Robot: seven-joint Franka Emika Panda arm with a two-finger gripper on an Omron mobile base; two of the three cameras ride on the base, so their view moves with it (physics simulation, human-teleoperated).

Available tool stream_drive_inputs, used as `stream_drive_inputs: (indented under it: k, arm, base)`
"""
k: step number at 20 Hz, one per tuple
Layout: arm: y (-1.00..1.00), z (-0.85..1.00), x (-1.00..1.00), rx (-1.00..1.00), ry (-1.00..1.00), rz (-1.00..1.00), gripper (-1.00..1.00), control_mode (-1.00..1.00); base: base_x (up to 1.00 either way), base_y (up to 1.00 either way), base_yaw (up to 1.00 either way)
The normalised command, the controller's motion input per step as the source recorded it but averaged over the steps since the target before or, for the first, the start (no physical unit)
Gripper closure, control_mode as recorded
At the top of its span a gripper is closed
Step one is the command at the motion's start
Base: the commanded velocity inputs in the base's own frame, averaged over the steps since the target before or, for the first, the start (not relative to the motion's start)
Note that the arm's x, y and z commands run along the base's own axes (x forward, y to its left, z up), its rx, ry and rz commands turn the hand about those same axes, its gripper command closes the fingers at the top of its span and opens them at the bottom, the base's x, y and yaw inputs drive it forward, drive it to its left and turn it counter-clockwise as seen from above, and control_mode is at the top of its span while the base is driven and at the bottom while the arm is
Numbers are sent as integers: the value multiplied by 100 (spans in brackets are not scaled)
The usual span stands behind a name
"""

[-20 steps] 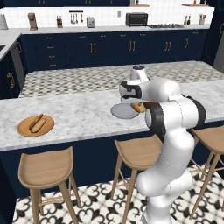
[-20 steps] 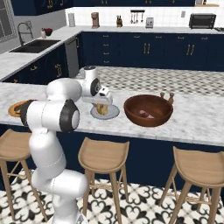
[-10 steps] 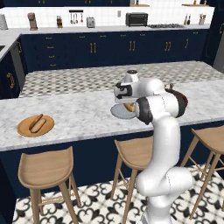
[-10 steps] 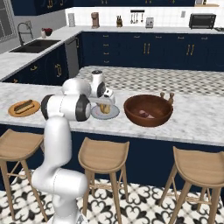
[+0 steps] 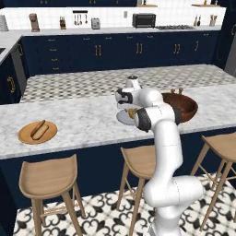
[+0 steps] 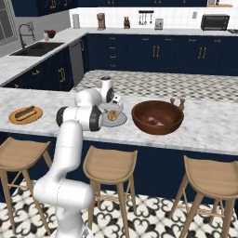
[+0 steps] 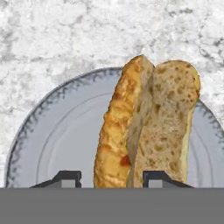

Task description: Place one bun and one sausage from the bowl on each plate.

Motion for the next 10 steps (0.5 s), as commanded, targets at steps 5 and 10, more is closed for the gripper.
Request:
stream_drive_inputs:
  k: [5, 10]
  arm:
    - [24, 33, -100, 0, -1, -1, -100, -100]
    - [45, -22, -100, 0, -12, 0, -100, -100]
  base:
    - [0, 0, 0]
    - [0, 0, 0]
